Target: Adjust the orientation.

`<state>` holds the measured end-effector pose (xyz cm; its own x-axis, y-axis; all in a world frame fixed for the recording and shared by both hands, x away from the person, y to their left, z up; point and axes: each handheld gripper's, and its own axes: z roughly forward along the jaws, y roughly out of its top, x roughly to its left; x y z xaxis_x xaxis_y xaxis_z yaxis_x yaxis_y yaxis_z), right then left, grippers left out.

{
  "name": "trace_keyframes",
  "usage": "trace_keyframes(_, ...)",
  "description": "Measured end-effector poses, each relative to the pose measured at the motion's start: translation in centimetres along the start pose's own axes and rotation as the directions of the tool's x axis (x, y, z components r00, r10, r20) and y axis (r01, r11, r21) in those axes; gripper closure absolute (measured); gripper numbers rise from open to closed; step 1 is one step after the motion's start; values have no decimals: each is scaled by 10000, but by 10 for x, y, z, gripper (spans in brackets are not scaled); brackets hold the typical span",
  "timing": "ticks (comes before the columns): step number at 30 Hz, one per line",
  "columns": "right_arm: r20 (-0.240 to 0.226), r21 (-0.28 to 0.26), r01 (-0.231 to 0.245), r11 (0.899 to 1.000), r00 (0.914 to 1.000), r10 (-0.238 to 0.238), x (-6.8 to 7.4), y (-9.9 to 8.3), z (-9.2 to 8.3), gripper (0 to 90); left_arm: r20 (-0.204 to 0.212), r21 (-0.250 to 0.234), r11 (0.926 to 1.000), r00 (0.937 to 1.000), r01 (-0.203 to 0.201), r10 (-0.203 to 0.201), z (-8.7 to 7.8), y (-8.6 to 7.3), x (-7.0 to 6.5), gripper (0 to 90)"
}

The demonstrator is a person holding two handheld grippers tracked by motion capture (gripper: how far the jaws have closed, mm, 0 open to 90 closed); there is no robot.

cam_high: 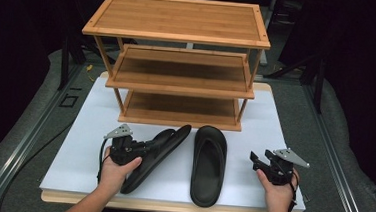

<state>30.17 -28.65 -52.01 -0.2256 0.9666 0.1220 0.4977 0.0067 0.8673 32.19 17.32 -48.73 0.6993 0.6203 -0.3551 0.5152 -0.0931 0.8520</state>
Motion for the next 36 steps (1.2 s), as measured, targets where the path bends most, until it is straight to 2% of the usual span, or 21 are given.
trace_keyframes(1,-20,6,2,10000,10000,-2,0,0,0,398,-126,-4,9998,9997,-186,186,-2,0,0,813)
trace_keyframes(3,-10,21,-2,10000,10000,2,0,0,0,398,-695,-142,9981,9958,-602,590,-9,1,1,825)
trace_keyframes(4,-16,16,-14,10000,10000,14,0,0,0,399,-939,-190,9980,9939,-608,588,-14,2,2,826)
trace_keyframes(6,4,18,11,10000,10000,-11,0,0,0,399,-971,-234,9994,9950,-253,230,-21,3,9,827)
trace_keyframes(8,-39,20,-1,10000,10000,1,0,0,0,399,-1291,-155,9994,9913,-294,271,-26,0,12,827)
trace_keyframes(14,24,26,2,10000,10000,-2,0,0,0,399,-1246,331,9994,9922,-43,84,-22,-8,17,826)
trace_keyframes(16,18,42,-3,10000,10000,3,0,0,1,399,-1248,531,9984,9919,-189,254,-17,-10,15,823)
trace_keyframes(18,-69,98,-61,9999,10000,62,0,0,1,399,-1388,742,9959,9884,-520,619,-10,-13,15,800)
trace_keyframes(21,-82,112,-84,9999,9999,85,-1,-1,1,399,-1122,702,9965,9923,-451,528,-5,-15,17,751)
trace_keyframes(23,-74,96,-120,9999,9999,121,-1,-1,1,399,-1225,696,9954,9897,-654,736,-6,-15,16,683)
trace_keyframes(25,-58,75,-131,9999,9999,131,-2,-1,1,399,-1239,628,9950,9887,-773,847,-9,-14,15,664)
trace_keyframes(28,-94,83,-175,9998,9998,175,-2,-1,1,399,-1412,500,9926,9830,-1110,1171,-19,-10,18,614)
trace_keyframes(30,-75,73,-148,9999,9999,149,-1,-1,1,399,-1706,499,9892,9747,-1381,1447,-29,-8,23,588)
trace_keyframes(31,-73,72,-135,9999,9999,135,-1,-2,1,399,-1927,518,9868,9680,-1534,1605,-35,-8,27,573)
trace_keyframes(32,-14,74,-117,9999,9999,117,0,-1,1,399,-2112,537,9865,9639,-1544,1624,-39,-9,30,562)
trace_keyframes(36,-42,113,-83,9999,10000,84,1,-2,2,399,-2536,654,9880,9552,-1402,1523,-54,-21,48,562)
